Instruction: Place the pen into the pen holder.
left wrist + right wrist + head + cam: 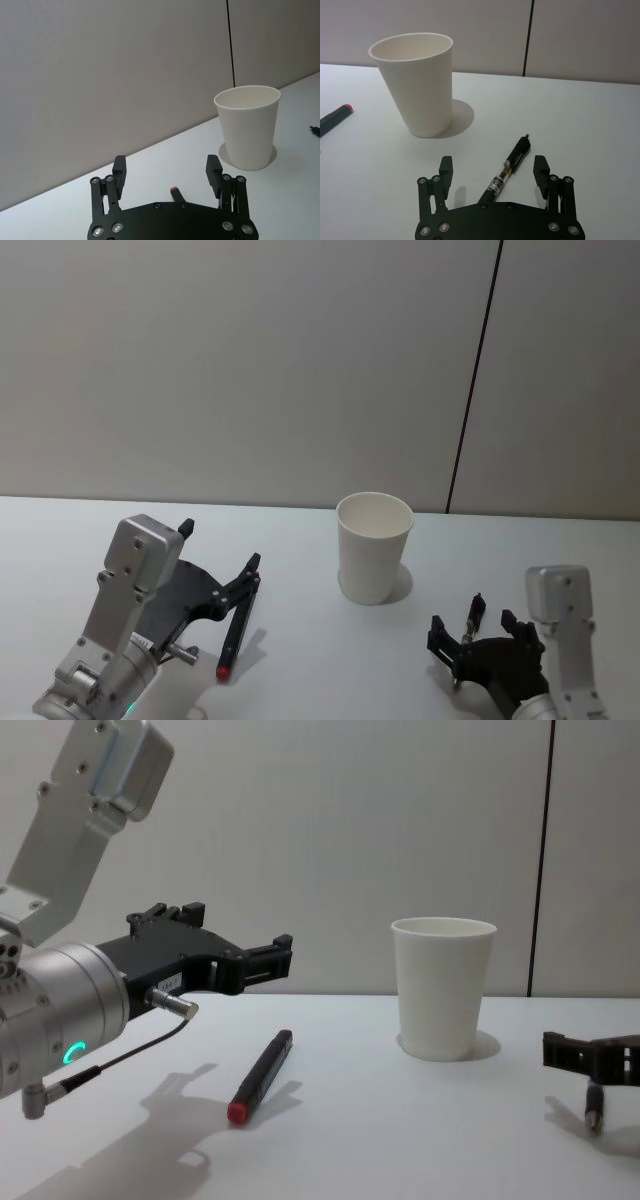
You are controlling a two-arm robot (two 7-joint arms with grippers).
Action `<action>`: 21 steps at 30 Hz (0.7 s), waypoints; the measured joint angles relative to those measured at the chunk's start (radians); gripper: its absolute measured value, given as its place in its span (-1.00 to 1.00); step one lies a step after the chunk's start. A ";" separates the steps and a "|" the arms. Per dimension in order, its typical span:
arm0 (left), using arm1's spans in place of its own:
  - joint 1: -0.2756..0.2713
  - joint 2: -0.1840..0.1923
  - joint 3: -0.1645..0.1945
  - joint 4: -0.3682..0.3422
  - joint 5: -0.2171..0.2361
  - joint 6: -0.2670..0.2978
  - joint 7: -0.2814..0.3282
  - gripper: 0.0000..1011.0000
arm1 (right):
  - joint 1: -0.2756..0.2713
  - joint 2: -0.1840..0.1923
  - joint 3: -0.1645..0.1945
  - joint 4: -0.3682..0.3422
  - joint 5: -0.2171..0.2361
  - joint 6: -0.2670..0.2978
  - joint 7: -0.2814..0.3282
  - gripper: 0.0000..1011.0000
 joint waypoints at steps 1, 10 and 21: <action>0.000 0.000 0.000 0.000 0.000 0.000 0.000 0.98 | 0.003 -0.004 -0.001 0.003 -0.003 0.006 -0.005 0.98; 0.000 0.000 0.000 0.000 0.000 0.000 0.000 0.98 | 0.038 -0.052 -0.007 0.040 -0.022 0.057 -0.049 0.98; 0.000 0.000 0.000 0.000 0.000 0.000 0.000 0.98 | 0.073 -0.103 0.000 0.078 -0.024 0.099 -0.081 0.98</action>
